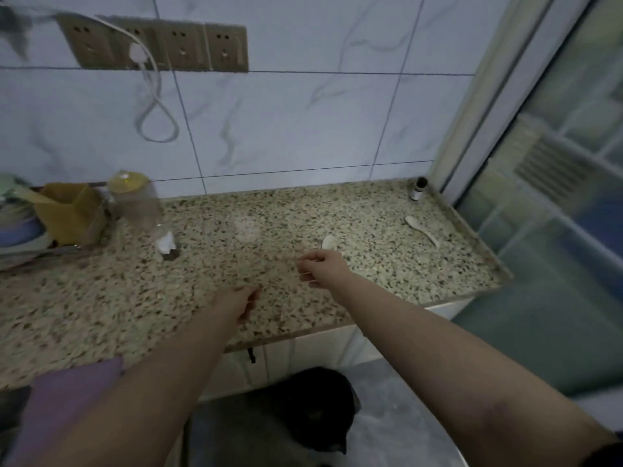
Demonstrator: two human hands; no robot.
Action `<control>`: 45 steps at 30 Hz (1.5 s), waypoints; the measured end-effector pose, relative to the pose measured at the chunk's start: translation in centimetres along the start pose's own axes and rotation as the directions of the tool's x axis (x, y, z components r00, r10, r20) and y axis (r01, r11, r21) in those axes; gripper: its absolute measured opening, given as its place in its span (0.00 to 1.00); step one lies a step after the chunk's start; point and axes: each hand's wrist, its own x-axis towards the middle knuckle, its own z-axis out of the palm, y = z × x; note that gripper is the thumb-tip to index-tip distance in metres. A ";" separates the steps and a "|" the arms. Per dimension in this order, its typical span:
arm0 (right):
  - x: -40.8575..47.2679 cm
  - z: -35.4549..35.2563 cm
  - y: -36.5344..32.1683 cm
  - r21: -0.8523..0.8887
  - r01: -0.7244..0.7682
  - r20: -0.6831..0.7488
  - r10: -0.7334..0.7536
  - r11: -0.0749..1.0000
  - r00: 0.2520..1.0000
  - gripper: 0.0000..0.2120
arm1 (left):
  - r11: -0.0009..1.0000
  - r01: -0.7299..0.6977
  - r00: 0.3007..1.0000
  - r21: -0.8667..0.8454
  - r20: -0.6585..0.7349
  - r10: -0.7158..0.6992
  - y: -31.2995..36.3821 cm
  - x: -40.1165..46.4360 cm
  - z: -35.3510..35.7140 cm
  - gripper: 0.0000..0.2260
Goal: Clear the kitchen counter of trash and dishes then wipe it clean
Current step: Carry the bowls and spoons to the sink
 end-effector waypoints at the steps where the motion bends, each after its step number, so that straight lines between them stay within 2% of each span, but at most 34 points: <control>1: 0.3 -1.7 0.3 0.020 -0.019 -0.014 0.019 1.000 1.000 0.03 | 1.000 0.007 1.000 0.003 0.002 -0.007 0.3 0.0 1.6 0.12; 5: 1.7 -8.3 1.3 0.181 -0.144 -0.092 0.163 0.973 0.982 0.05 | 0.999 -0.031 1.000 0.025 0.000 0.031 1.5 -0.2 7.9 0.12; 12: 4.1 -14.7 3.1 0.268 -0.241 -0.182 0.295 0.933 0.938 0.05 | 0.974 -0.143 0.987 0.175 0.092 0.129 3.3 0.2 14.0 0.03; 18: 6.6 -15.1 4.4 0.392 -0.283 -0.211 0.385 0.875 0.898 0.06 | 0.952 -0.059 0.995 0.300 0.099 0.031 4.4 4.1 15.5 0.13; 21: 8.0 -15.3 4.2 0.400 -0.288 -0.248 0.406 0.870 0.880 0.06 | 0.946 -0.027 0.998 0.325 0.056 0.009 5.1 7.3 16.1 0.14; 24: 9.6 -15.5 3.1 0.366 -0.275 -0.302 0.393 0.889 0.869 0.05 | 0.833 -0.104 0.991 0.543 -0.016 0.135 5.6 10.2 16.6 0.11; 26: 10.6 -15.6 2.3 0.361 -0.266 -0.325 0.388 0.894 0.863 0.05 | 0.749 -0.150 0.984 0.645 0.023 0.178 6.1 11.3 16.9 0.12; 28: 11.3 -15.7 1.7 0.377 -0.263 -0.315 0.390 0.888 0.865 0.06 | 0.706 -0.182 0.983 0.684 0.108 0.149 6.9 12.2 17.1 0.12; 31: 12.4 -16.1 1.2 0.384 -0.266 -0.301 0.393 0.884 0.869 0.08 | 0.693 -0.164 0.973 0.702 0.229 -0.002 8.1 13.4 17.4 0.11; 34: 13.5 -17.3 1.4 0.410 -0.243 -0.324 0.390 0.879 0.862 0.07 | 0.689 -0.117 0.955 0.716 0.271 -0.120 8.4 14.4 18.0 0.19; 37: 14.7 -19.1 2.4 0.405 -0.256 -0.349 0.407 0.878 0.844 0.08 | 0.684 -0.094 0.951 0.723 0.268 -0.152 8.6 15.0 19.2 0.24; 45: 19.7 -24.6 4.3 0.378 -0.316 -0.343 0.449 0.870 0.825 0.09 | 0.605 -0.046 0.984 0.795 0.142 -0.111 8.2 16.7 22.5 0.12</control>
